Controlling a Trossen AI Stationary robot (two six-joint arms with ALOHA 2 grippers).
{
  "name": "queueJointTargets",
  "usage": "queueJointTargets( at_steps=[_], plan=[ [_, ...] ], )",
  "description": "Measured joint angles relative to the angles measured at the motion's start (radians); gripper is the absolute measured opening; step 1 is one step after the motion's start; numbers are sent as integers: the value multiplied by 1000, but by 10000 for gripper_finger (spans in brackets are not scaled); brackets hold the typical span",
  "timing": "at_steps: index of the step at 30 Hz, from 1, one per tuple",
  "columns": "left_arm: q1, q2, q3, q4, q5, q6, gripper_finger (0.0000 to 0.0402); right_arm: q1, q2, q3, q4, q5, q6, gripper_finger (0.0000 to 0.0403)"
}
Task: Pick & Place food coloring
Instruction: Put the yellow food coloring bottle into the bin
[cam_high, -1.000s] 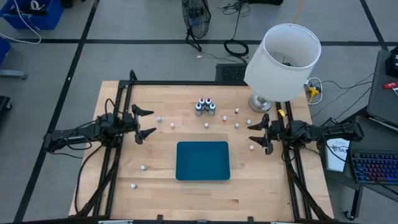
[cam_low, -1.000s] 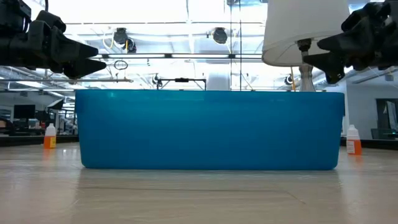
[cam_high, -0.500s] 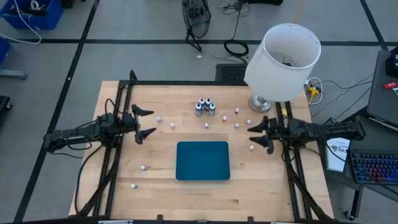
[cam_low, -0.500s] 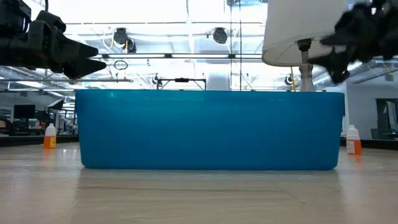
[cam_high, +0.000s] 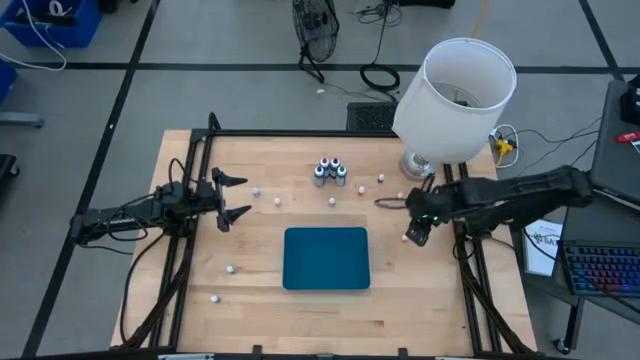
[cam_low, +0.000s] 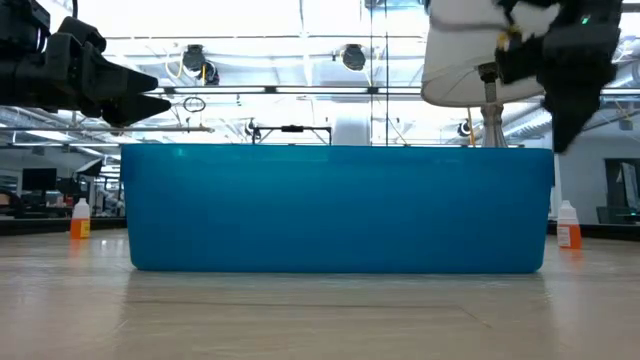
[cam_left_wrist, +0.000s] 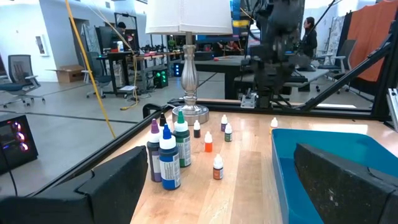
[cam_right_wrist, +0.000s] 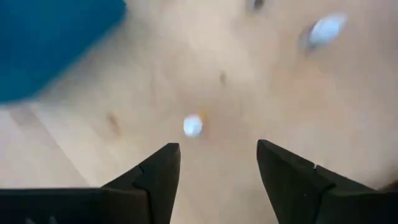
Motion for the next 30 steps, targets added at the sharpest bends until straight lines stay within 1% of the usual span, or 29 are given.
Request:
queueJointTargets(
  at_steps=[2, 5, 7, 12, 18, 24, 30],
  plan=[
    [0, 0, 0, 0, 0, 0, 399, 0, 85, 0, -1, -60, 16, 201],
    [0, 0, 0, 0, 0, 0, 399, 0, 172, 0, 19, -99, 31, 201],
    [0, 0, 0, 0, 0, 0, 399, 0, 216, 0, 31, -88, 31, 201],
    [0, 0, 0, 0, 0, 0, 399, 0, 277, 0, 70, -22, 35, 201],
    [0, 0, 0, 0, 0, 0, 399, 0, 327, -27, 102, 6, 39, 201],
    [0, 0, 0, 0, 0, 0, 399, 0, 333, -77, 217, 6, 39, 201],
    [0, 0, 0, 0, 0, 0, 399, 0, 333, -84, 213, 2, 43, 201]
  ],
)
